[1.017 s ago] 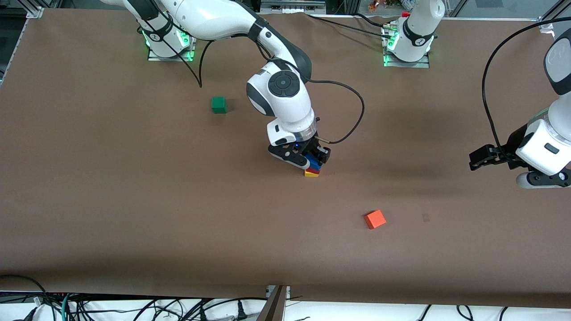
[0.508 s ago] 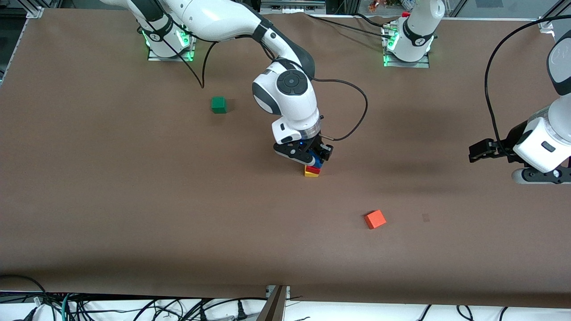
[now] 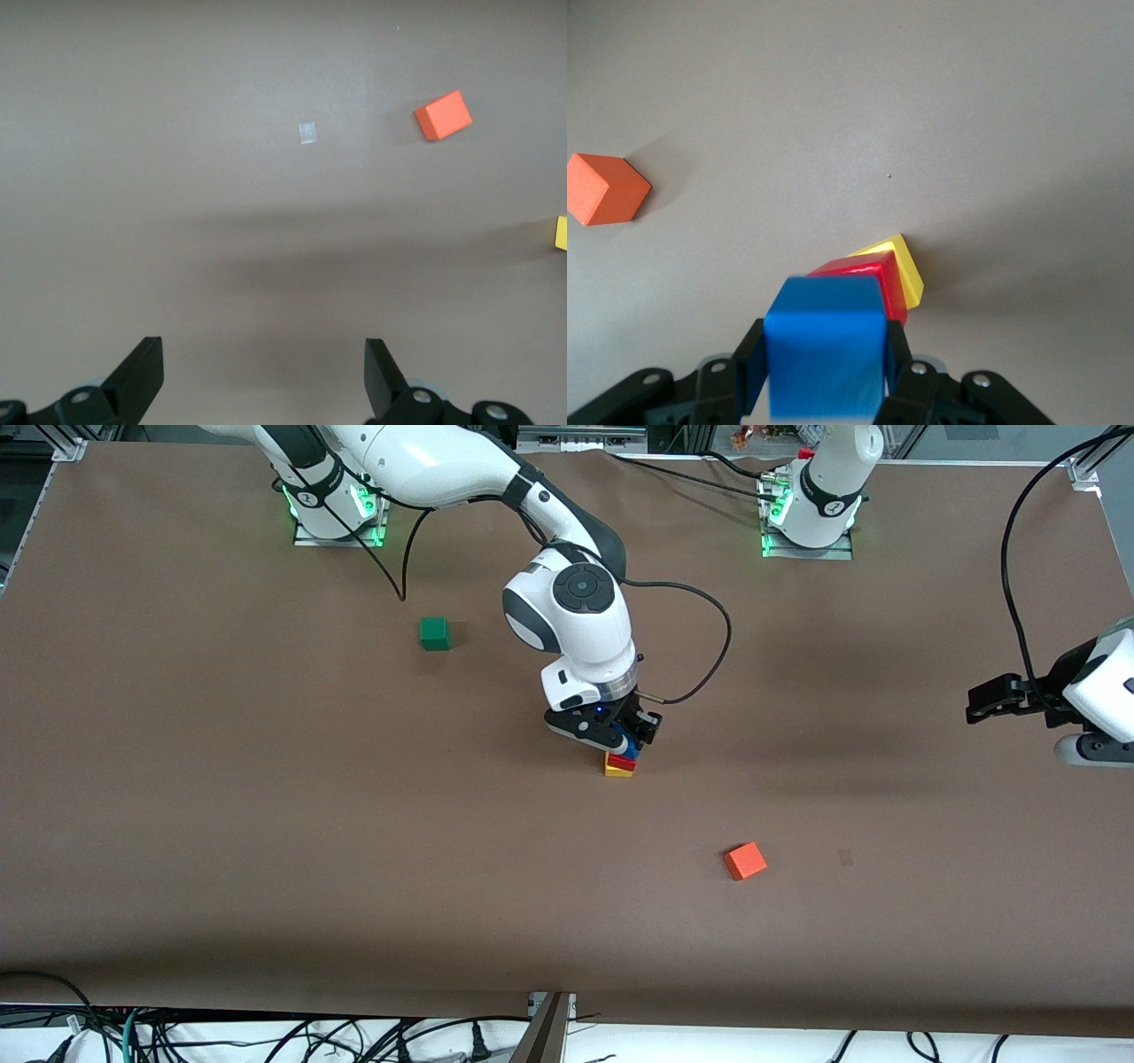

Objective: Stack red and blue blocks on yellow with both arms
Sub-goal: 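Lower the blue cube onto the red cube and open the right gripper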

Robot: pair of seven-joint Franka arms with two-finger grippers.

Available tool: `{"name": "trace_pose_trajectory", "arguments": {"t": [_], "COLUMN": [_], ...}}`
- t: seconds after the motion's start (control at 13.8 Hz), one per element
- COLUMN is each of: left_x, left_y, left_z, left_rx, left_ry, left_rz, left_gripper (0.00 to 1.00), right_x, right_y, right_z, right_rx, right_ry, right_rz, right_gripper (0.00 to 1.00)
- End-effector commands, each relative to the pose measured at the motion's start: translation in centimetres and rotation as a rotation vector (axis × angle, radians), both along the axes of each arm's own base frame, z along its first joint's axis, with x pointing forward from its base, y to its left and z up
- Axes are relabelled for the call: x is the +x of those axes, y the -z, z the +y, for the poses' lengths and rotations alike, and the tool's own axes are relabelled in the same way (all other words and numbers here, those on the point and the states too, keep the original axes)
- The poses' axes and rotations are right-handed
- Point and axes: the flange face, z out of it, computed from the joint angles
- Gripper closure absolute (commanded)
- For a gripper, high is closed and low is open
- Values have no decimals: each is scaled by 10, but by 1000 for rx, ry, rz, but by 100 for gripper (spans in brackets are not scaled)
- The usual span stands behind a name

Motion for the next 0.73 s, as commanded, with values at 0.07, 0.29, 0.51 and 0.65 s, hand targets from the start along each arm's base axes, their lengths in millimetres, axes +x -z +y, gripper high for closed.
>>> {"name": "trace_pose_trajectory", "arguments": {"t": [0.07,0.29,0.51,0.65], "left_x": [-17,-13,-12,-12], "left_y": [4,7,6,6], "left_z": [0,-3,-6,-8], "left_rx": [-13,-16,-16,-16], "left_ry": [10,-1,4,7], "left_rz": [8,9,6,6], "left_gripper": [0,0,0,0], "right_x": [2,10,20,44], "right_y": [-2,-10,-28,-58], "right_z": [6,-2,-28,-63], "right_rx": [-8,-13,-103,-121], "right_ry": [-1,6,37,88], "right_rz": [-36,-40,6,22], "right_gripper": [30,0,0,0]}}
